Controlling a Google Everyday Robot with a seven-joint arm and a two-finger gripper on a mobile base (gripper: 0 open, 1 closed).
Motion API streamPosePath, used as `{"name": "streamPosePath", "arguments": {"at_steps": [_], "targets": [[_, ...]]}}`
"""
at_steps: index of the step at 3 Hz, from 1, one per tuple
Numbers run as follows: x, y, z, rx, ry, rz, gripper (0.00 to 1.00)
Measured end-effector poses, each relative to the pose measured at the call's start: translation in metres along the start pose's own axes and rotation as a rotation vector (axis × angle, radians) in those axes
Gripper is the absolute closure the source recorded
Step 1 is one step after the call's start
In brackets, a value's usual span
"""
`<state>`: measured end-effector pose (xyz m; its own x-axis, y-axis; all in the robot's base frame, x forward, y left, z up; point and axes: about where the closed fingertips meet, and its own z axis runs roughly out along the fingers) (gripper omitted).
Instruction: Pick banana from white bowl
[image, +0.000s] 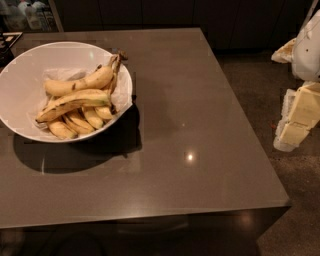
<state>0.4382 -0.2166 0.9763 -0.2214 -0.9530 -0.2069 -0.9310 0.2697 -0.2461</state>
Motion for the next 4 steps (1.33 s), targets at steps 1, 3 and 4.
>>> {"name": "streamPosePath", "arguments": {"at_steps": [1, 3, 4], "targets": [[0.0, 0.0, 0.0, 0.0, 0.0, 0.0, 0.0], [-0.057, 0.007, -0.004, 0.014, 0.079, -0.076, 0.0], [-0.093, 0.014, 0.009, -0.029, 0.134, -0.172, 0.0]]}}
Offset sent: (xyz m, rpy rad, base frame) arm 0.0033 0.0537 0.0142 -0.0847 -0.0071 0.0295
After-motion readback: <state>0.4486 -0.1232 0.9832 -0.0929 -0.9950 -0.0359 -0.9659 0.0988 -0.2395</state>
